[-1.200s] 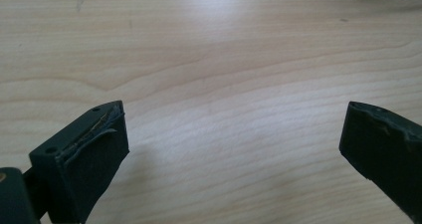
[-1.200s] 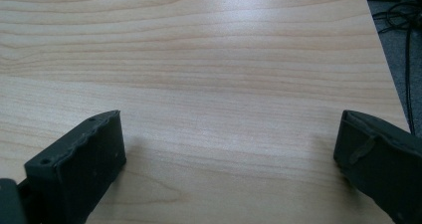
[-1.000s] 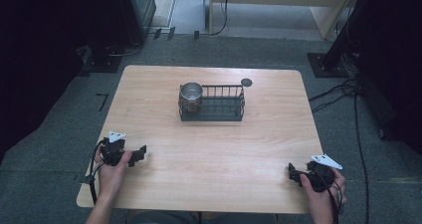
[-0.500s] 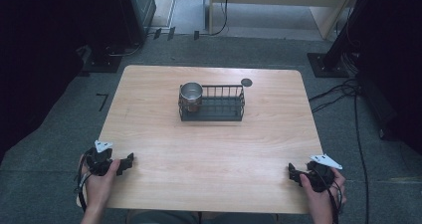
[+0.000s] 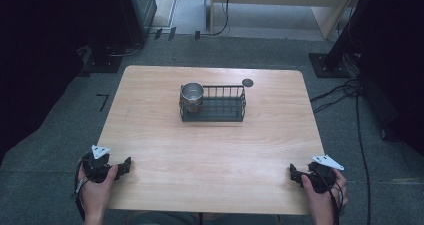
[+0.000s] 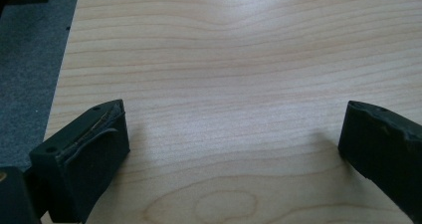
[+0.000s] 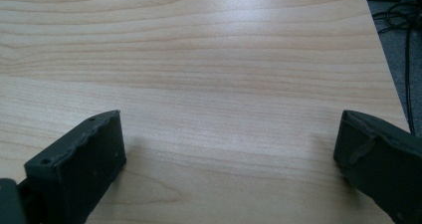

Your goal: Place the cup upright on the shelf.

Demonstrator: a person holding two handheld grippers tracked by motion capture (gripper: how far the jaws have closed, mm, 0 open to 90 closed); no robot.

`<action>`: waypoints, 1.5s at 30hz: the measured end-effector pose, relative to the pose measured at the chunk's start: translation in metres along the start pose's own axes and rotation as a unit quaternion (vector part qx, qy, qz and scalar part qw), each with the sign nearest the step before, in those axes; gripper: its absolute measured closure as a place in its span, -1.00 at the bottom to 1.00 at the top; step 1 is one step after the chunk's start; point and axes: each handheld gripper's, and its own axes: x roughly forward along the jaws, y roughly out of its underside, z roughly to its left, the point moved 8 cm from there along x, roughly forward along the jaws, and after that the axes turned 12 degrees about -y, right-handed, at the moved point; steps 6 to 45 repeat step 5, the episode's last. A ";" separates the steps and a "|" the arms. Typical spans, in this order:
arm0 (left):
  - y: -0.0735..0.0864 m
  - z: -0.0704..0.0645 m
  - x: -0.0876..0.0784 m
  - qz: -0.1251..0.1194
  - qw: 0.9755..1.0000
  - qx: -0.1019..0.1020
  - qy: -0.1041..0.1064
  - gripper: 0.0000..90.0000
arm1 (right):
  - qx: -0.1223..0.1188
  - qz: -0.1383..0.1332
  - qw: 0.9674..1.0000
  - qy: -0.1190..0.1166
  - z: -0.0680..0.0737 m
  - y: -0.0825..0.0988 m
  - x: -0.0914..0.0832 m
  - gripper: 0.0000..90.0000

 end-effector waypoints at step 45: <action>0.000 0.000 0.000 0.000 1.000 -0.001 -0.001 -1.00 | 0.000 0.000 1.000 0.000 0.000 0.000 0.000 -1.00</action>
